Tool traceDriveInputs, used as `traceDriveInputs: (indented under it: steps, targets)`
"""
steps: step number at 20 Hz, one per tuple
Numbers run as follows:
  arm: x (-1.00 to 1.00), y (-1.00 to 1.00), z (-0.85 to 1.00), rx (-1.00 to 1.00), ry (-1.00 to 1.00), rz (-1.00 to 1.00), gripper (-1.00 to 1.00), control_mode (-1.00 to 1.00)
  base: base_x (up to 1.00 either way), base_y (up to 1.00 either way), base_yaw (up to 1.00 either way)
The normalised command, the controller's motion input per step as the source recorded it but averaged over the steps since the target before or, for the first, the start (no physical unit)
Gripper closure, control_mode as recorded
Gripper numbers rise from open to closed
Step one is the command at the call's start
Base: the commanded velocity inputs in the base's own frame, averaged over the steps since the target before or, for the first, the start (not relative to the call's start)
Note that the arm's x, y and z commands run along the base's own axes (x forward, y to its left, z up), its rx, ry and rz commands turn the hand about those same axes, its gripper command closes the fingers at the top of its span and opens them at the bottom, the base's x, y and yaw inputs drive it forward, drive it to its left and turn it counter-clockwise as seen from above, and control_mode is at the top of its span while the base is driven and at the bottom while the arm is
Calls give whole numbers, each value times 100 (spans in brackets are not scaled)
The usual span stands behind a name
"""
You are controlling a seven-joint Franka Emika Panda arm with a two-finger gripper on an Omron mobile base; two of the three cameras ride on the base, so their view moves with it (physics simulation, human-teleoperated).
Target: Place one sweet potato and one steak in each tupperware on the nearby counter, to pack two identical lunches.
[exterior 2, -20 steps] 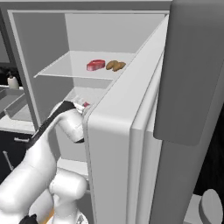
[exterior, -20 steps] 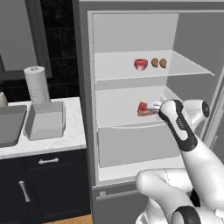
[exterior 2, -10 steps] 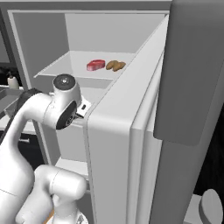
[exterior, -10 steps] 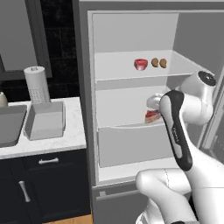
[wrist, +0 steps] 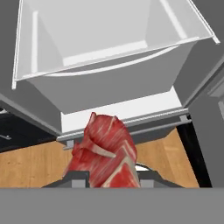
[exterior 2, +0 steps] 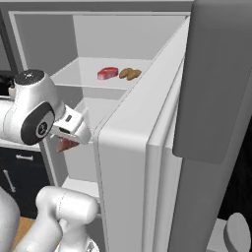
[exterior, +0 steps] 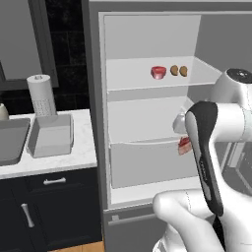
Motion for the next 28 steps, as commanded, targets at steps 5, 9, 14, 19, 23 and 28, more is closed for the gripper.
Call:
traceDriveInputs:
  steps: [5, 9, 14, 19, 23, 28]
  targets:
    - [-74, 20, 0, -3, -6, 1, 100, -100, 0, 0, 0]
    - [-40, 9, 0, 0, 0, 0, 100, -100, 0, 0, 0]
    - [-18, 0, 0, 0, 0, 0, 100, 100, -25, 21, 0]
    - [0, 0, 0, 0, 0, 0, 100, 100, -36, 100, 0]
    - [0, 0, 0, 0, 0, 0, 100, 100, 16, 100, 0]
    - [0, 0, 0, 0, 0, 0, 100, 100, 65, 100, -13]
